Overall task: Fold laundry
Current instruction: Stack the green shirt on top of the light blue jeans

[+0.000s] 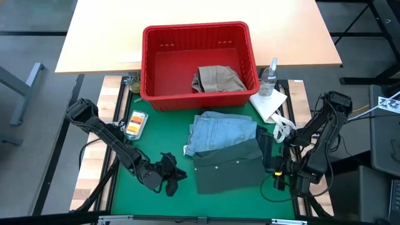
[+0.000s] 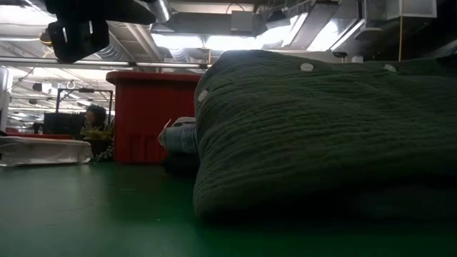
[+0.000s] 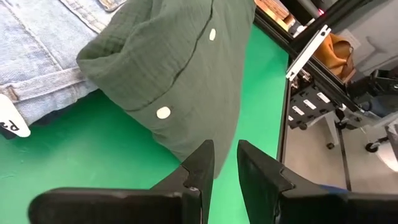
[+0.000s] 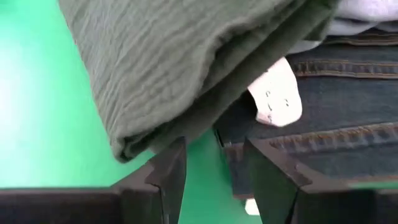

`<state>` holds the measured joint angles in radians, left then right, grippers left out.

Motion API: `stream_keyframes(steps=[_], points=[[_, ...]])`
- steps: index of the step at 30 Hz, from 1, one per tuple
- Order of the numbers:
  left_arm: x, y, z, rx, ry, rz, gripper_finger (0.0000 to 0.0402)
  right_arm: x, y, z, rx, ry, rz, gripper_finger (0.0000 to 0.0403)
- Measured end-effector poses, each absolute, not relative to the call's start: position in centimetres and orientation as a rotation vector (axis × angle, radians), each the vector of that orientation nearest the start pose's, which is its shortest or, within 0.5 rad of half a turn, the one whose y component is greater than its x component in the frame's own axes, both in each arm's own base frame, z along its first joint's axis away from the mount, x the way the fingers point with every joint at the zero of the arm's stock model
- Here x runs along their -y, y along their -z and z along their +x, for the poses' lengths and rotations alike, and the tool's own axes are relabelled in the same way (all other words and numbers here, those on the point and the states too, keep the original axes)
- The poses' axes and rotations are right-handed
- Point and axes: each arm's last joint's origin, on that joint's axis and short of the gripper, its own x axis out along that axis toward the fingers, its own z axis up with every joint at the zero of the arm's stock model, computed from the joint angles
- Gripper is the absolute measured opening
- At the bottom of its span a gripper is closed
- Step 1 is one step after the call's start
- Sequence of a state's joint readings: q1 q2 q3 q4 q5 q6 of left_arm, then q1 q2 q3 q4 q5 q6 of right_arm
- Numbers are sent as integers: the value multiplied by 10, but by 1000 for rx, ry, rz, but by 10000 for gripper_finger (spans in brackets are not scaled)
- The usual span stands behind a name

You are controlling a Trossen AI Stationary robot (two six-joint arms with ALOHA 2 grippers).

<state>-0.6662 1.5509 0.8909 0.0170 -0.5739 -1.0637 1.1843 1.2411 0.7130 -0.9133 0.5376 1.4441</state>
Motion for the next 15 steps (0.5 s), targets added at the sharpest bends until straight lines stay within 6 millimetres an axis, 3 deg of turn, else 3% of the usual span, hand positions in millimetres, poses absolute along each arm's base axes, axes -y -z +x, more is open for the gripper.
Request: stream_keyframes(steps=[15], points=[[185, -209, 260, -503, -192, -664, 66, -166, -163, 87, -845, 233, 342, 161]])
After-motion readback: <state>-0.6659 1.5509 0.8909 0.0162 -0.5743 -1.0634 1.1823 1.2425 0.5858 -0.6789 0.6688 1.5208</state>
